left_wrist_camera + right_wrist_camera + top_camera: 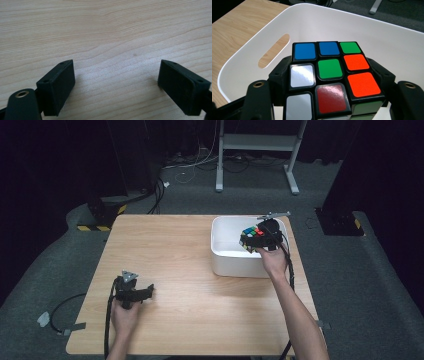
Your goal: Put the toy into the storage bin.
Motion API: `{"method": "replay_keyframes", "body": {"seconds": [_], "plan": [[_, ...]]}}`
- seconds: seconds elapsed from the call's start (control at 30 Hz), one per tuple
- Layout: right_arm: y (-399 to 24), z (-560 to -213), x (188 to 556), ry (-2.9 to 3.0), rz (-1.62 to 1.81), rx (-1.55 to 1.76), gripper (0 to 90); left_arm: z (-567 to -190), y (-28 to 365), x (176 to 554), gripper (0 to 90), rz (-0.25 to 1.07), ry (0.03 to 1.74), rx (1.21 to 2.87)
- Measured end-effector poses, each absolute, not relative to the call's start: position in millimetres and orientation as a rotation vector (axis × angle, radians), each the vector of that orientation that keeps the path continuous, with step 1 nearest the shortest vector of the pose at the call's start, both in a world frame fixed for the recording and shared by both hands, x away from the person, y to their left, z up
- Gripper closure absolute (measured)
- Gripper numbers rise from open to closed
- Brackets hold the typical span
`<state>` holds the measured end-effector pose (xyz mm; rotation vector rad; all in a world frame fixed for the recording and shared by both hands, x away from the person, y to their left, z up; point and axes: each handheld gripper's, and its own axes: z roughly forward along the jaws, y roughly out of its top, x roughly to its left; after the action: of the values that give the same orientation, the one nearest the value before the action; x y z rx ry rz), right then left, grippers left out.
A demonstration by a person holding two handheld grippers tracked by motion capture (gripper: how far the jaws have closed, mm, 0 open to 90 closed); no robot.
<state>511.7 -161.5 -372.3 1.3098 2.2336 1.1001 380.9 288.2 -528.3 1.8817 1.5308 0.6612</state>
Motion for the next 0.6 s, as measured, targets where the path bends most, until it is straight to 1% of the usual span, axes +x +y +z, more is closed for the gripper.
{"method": "replay_keyframes", "body": {"seconds": [0.6], "plan": [[-163.6, -373.4, 499.6, 2.231, 1.141, 1.295, 33.0, -528.3, 288.2, 380.9, 14.4, 0.661, 1.531, 1.881]]}}
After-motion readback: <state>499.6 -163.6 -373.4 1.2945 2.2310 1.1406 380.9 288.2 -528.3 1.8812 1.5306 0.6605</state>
